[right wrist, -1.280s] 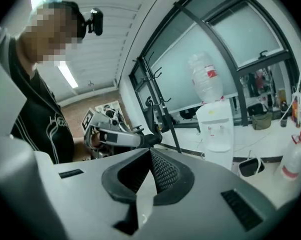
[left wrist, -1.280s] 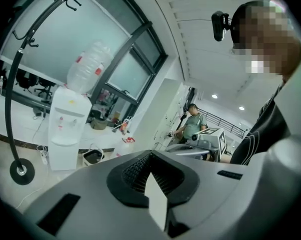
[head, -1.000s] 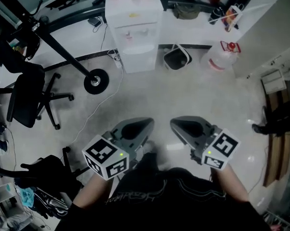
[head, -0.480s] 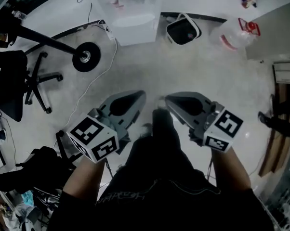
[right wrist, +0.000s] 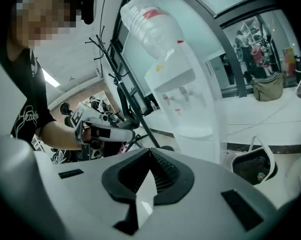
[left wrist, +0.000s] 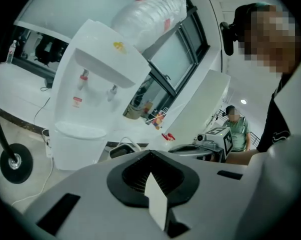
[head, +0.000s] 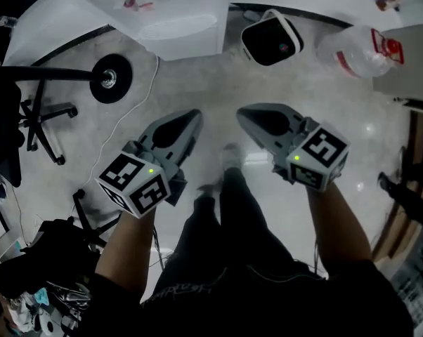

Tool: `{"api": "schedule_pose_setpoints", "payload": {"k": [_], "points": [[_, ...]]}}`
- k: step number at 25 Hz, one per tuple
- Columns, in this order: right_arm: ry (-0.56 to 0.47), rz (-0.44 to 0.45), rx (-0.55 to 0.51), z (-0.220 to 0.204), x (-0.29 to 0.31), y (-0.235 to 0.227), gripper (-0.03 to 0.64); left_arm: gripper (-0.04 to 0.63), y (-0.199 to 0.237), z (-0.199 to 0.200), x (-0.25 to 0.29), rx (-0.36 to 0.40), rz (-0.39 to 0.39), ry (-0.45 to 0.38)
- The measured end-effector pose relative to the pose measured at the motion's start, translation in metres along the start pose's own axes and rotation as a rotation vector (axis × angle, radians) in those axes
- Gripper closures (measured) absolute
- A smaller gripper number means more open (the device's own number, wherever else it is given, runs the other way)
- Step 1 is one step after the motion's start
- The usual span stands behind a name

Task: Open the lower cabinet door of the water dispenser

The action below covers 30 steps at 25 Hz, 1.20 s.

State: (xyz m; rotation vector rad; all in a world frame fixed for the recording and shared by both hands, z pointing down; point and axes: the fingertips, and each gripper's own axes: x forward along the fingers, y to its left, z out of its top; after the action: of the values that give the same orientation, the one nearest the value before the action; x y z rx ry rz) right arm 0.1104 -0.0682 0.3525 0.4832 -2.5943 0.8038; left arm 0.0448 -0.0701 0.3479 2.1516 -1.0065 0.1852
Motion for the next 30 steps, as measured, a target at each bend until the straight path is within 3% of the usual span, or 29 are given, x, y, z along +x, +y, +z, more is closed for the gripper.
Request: {"api": "schedule_pose_setpoints", "payload": {"k": [5,13,24,30], "points": [[-0.022,-0.042,-0.002,-0.003,0.018,-0.067,0.603,0.597,0.031,0.002,0.042,0.024,0.042,-0.008],[-0.05,-0.107,0.157,-0.029,0.053,-0.13,0.603,0.595,0.087,-0.022,0.085,-0.007,0.054,0.024],[0.004,-0.189,0.172,-0.065,0.123,-0.179,0.601,0.595,0.172,-0.052,0.091,-0.043,0.116,0.067],[0.004,-0.235,0.105,-0.063,0.148,-0.218,0.6,0.595,0.195,-0.062,0.09,-0.047,0.116,0.108]]}}
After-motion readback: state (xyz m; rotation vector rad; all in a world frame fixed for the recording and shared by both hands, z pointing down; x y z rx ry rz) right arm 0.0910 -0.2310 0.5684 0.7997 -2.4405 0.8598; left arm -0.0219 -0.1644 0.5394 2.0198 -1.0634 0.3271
